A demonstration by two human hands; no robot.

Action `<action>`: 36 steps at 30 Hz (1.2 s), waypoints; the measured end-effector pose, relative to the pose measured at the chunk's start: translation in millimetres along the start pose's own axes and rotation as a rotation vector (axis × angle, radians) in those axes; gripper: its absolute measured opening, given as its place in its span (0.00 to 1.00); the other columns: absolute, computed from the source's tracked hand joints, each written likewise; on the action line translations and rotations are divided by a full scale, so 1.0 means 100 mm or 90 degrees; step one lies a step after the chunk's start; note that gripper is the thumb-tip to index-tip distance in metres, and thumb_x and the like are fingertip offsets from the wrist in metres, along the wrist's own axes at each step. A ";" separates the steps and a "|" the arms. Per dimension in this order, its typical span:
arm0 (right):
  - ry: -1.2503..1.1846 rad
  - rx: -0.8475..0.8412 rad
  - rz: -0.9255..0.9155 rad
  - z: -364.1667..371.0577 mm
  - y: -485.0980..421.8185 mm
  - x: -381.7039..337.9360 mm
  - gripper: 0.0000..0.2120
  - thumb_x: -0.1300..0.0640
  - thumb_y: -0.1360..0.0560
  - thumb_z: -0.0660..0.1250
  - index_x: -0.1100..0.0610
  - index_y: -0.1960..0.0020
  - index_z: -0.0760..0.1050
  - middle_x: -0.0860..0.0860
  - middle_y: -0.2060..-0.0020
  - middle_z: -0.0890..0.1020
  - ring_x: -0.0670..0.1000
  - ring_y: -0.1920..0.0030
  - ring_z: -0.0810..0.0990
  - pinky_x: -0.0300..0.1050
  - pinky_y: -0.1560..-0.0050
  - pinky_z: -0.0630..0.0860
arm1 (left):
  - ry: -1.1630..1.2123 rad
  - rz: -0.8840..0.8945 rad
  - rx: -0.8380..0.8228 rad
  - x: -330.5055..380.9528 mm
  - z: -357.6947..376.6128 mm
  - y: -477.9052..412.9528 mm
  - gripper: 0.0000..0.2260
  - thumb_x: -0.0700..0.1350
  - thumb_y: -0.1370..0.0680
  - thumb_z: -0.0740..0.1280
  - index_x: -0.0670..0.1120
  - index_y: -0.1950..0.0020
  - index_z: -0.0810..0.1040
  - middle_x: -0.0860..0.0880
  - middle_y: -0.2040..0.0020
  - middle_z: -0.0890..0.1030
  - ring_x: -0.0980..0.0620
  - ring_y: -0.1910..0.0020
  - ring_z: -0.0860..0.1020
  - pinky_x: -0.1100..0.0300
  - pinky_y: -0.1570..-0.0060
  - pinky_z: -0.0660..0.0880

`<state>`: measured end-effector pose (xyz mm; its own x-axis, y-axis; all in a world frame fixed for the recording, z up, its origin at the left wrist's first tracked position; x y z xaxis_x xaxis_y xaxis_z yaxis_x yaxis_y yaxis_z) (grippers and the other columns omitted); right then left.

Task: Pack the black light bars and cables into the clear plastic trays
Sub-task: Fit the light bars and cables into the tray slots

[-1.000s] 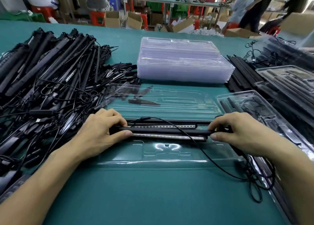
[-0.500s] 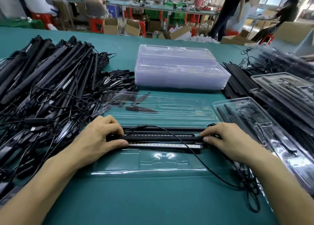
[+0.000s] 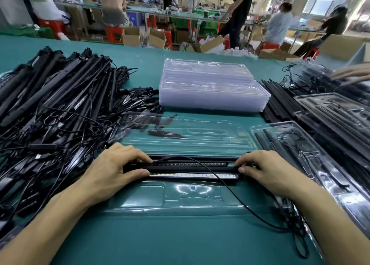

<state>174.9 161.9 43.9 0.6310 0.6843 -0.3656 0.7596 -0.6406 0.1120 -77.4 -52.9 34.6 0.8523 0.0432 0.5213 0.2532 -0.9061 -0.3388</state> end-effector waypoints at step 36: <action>-0.034 0.082 -0.082 0.05 0.18 -0.28 0.04 0.47 0.29 0.74 0.42 0.56 0.80 0.43 0.59 0.77 0.43 0.54 0.76 0.48 0.48 0.75 | 0.022 -0.014 0.060 0.07 -0.10 0.03 0.06 0.55 0.30 0.74 0.55 0.57 0.84 0.62 0.60 0.82 0.56 0.53 0.77 0.51 0.53 0.76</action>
<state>170.2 129.1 52.1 0.5181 0.7459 -0.4186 0.8047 -0.5909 -0.0570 -75.2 -59.5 45.1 0.8301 0.0473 0.5557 0.3152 -0.8618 -0.3975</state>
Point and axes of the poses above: each hand's wrist, its own y-axis away from the middle knuckle, its own z-axis out of the palm, x = y × z, the point moved 8 cm from there along -y, towards the middle knuckle
